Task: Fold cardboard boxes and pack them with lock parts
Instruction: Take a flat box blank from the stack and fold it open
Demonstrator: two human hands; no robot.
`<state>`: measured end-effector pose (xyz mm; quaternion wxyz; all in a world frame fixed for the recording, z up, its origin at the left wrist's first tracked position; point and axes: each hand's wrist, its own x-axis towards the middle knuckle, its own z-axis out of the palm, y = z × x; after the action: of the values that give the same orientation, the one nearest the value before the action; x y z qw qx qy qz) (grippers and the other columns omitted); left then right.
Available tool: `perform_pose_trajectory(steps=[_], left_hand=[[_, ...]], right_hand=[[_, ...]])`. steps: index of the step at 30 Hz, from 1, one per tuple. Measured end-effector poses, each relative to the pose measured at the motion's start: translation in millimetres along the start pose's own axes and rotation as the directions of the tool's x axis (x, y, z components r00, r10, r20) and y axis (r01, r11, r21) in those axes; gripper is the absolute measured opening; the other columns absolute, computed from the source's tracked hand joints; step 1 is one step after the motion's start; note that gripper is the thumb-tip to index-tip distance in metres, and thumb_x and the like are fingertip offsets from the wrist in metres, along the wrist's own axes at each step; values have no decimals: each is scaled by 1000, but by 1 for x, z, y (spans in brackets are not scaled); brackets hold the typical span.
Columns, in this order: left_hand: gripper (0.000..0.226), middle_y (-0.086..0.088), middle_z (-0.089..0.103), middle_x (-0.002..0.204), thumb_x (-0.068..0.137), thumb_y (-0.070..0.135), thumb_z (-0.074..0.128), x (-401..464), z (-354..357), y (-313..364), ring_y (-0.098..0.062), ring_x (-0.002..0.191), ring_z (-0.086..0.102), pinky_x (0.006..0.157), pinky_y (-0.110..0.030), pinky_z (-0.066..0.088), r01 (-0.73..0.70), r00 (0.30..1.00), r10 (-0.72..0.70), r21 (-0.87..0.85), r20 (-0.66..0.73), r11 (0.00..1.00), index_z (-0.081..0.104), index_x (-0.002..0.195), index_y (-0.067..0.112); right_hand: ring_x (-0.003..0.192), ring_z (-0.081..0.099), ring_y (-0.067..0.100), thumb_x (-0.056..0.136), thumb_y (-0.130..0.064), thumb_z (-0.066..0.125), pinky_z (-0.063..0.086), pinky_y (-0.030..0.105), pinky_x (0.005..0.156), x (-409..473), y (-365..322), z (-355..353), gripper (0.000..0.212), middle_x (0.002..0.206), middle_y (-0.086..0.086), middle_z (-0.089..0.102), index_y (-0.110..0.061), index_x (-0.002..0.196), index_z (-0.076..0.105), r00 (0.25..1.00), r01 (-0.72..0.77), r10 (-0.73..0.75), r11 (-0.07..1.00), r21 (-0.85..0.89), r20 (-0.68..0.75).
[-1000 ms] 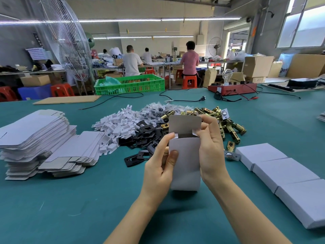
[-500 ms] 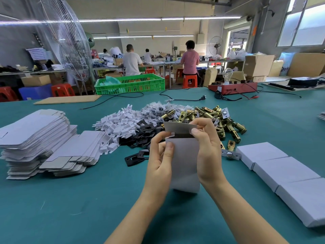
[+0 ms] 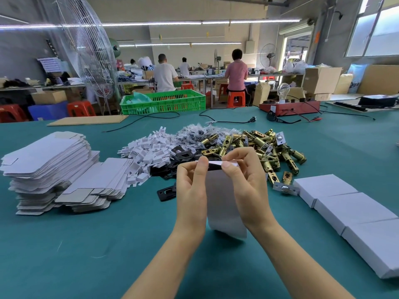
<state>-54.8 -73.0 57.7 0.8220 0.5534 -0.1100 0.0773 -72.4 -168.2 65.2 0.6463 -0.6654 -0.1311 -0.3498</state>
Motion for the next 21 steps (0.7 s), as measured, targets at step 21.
perform_pose_trajectory(steps=[21], left_hand=[[23, 0, 61, 87, 96, 24, 52, 0, 8, 0, -10, 80, 54, 71, -19, 46, -219, 966, 204, 84, 159, 972, 64, 87, 42]], right_hand=[[74, 51, 4, 86, -14, 48, 40, 16, 68, 6, 3, -6, 16, 80, -17, 58, -28, 87, 56, 996, -10, 10, 1000, 6, -94]])
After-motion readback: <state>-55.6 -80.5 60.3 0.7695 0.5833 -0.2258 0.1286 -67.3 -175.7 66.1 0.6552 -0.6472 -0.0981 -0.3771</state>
